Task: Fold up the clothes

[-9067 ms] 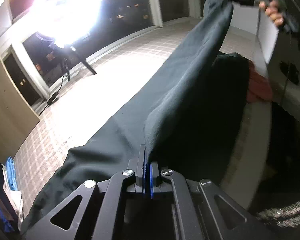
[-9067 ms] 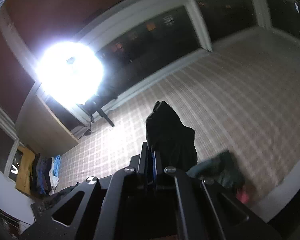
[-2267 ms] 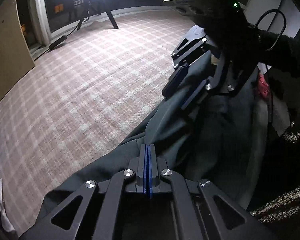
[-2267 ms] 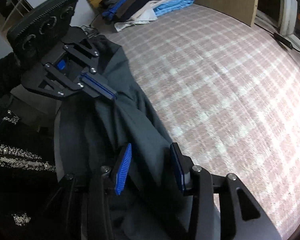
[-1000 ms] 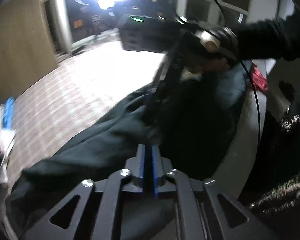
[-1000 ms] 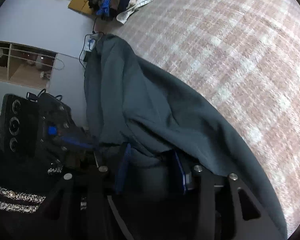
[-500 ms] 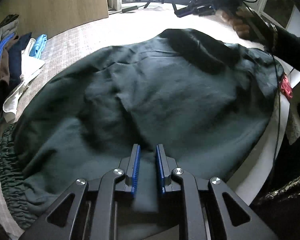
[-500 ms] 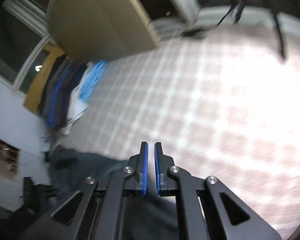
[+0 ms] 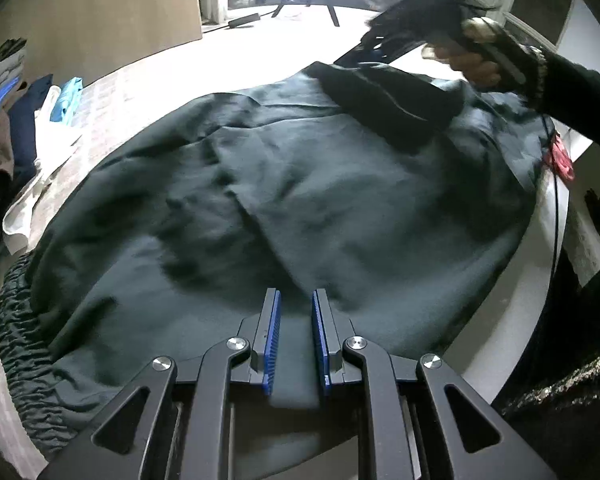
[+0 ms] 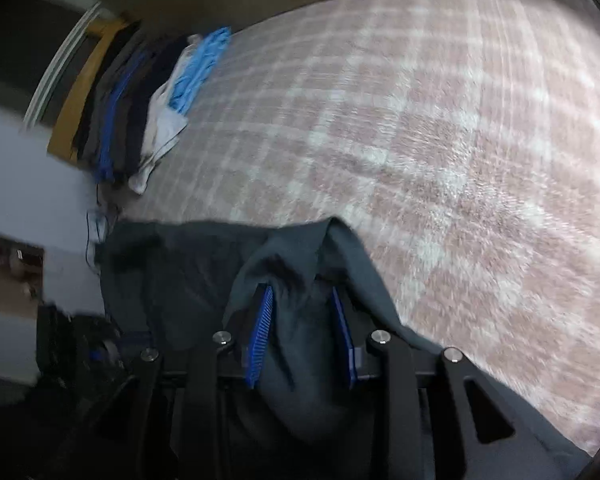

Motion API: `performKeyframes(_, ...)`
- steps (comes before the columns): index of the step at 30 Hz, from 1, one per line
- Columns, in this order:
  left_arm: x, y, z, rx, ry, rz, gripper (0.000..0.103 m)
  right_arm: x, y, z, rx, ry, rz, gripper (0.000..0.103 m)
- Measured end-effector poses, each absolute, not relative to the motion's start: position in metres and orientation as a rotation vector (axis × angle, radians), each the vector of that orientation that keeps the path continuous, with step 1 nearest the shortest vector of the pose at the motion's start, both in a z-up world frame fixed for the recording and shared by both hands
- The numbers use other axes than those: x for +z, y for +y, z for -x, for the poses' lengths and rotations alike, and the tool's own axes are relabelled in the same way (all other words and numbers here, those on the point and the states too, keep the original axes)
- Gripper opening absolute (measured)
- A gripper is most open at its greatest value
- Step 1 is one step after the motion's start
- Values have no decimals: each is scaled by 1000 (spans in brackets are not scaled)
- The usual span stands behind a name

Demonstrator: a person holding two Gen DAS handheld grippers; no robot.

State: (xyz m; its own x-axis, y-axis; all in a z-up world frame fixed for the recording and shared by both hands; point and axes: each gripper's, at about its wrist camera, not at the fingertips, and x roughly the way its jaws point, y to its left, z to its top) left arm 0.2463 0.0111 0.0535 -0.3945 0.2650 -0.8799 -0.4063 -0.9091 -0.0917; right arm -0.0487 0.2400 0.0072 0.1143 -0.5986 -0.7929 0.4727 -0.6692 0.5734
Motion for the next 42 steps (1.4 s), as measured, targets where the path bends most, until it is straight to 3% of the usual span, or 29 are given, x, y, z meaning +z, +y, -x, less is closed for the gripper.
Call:
performKeyframes(2,53,11,-249,2320,201,1423,15,10,237,48,-1667,-129,-1570,25)
performKeyframes(4,53,11,-250,2318,198,1417,15,13,235,48,-1658,-131,-1553,2)
performKeyframes(8,53,7,-252,2311,182,1410,15,55,235,55,-1919,49,-1371,2)
performKeyframes(15,75,0,-253,2310,178,1345,15,115,333,62,-2126,-233,-1363,7)
performKeyframes(18,96,4,-247,2310,182,1260,15,157,405,11,-2249,-370,-1276,11)
performKeyframes(22,120,18,-232,2297,213,1153,15,196,518,-70,-2494,-482,-1193,25)
performKeyframes(25,130,40,-219,2308,264,1117,15,208,614,-131,-2668,-577,-1190,25)
performKeyframes(33,135,115,-189,2299,302,1150,16,136,783,-177,-2826,-764,-1434,25)
performKeyframes(35,128,135,-180,2290,302,1196,16,108,803,-166,-2784,-768,-1524,36)
performKeyframes(42,118,187,-171,2281,282,1300,16,30,867,-152,-2448,-1228,-1582,43)
